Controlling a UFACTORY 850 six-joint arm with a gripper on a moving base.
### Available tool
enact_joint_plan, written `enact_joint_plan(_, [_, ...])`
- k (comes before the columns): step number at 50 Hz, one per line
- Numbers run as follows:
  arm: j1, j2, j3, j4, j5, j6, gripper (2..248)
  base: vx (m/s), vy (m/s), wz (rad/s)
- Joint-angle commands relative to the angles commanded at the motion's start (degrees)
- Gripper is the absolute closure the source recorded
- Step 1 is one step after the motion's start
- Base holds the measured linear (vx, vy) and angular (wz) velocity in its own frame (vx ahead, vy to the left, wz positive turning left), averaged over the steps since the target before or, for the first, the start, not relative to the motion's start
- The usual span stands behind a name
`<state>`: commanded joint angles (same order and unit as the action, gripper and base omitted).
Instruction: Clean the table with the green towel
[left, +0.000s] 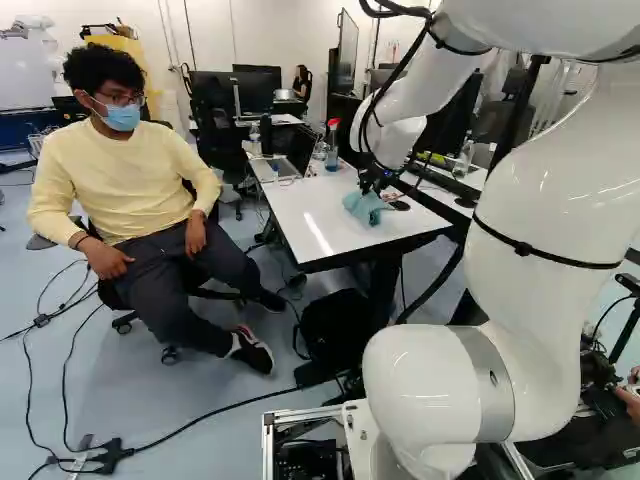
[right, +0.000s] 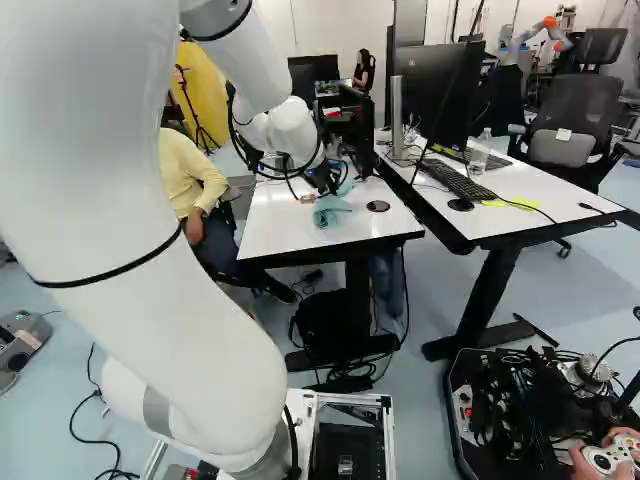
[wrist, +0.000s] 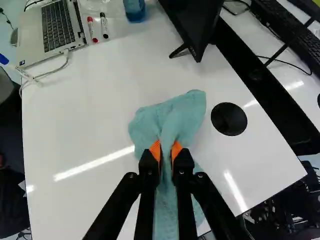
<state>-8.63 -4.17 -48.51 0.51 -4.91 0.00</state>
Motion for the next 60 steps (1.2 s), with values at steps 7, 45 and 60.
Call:
enact_joint_plan(7, [0.02,0.04,0.01,0.00,0.00,0.00,205,0.000,0.000,0.000])
enact_joint_plan(45, [4.80,-4.49,-4.92,0.00,0.18,0.00,205,0.000,0.000,0.000])
enact_joint_plan(60, [7.42,-6.94,-7.67,0.00,0.24,0.00,205,0.000,0.000,0.000])
